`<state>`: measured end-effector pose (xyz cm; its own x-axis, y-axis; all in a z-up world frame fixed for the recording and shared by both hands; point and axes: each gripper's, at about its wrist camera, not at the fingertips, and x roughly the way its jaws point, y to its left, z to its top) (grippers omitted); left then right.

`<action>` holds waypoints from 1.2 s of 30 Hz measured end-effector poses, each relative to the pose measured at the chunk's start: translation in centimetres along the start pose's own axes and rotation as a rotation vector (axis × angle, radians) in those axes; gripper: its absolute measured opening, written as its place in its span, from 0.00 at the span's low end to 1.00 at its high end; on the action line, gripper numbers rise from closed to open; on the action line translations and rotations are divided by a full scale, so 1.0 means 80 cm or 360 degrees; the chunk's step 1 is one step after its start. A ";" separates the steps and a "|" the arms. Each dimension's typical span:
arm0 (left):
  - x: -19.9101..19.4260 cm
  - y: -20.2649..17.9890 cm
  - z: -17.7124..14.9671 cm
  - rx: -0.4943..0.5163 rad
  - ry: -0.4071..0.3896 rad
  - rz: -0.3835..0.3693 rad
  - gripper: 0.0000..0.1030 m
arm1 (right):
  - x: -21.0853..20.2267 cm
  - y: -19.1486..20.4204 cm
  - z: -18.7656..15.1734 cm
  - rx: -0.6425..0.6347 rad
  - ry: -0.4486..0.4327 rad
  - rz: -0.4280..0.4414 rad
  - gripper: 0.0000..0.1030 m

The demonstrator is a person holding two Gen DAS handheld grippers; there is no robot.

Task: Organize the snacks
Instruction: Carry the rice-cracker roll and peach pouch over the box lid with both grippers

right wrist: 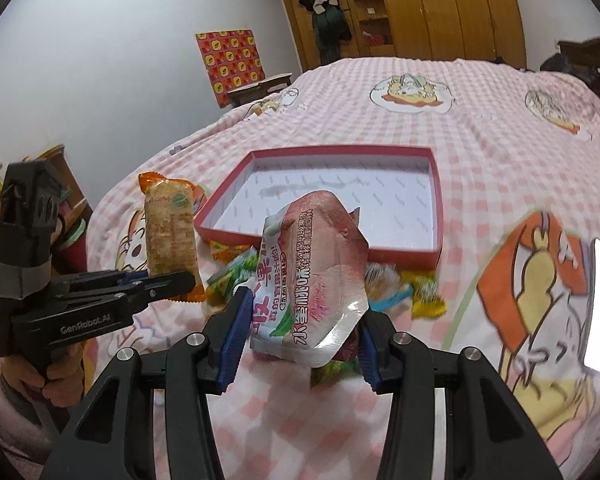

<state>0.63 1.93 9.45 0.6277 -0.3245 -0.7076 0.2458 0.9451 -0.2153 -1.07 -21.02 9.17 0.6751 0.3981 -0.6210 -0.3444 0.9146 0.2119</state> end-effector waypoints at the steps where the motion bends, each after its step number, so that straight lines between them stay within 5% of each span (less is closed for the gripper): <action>1: 0.001 0.000 0.004 0.0006 -0.0003 0.0013 0.16 | 0.002 -0.002 0.005 -0.0005 -0.0002 -0.0007 0.47; 15: 0.034 0.010 0.067 0.0013 -0.0004 0.0085 0.16 | 0.039 -0.028 0.063 0.0029 0.0006 -0.0080 0.47; 36: 0.102 0.028 0.131 -0.0003 0.0055 0.0099 0.16 | 0.123 -0.061 0.124 0.0232 0.0085 -0.0005 0.47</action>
<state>14.05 1.01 10.21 0.6156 -0.2637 -0.7426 0.2057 0.9634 -0.1716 13.75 -20.88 9.47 0.6388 0.3946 -0.6604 -0.2415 0.9179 0.3148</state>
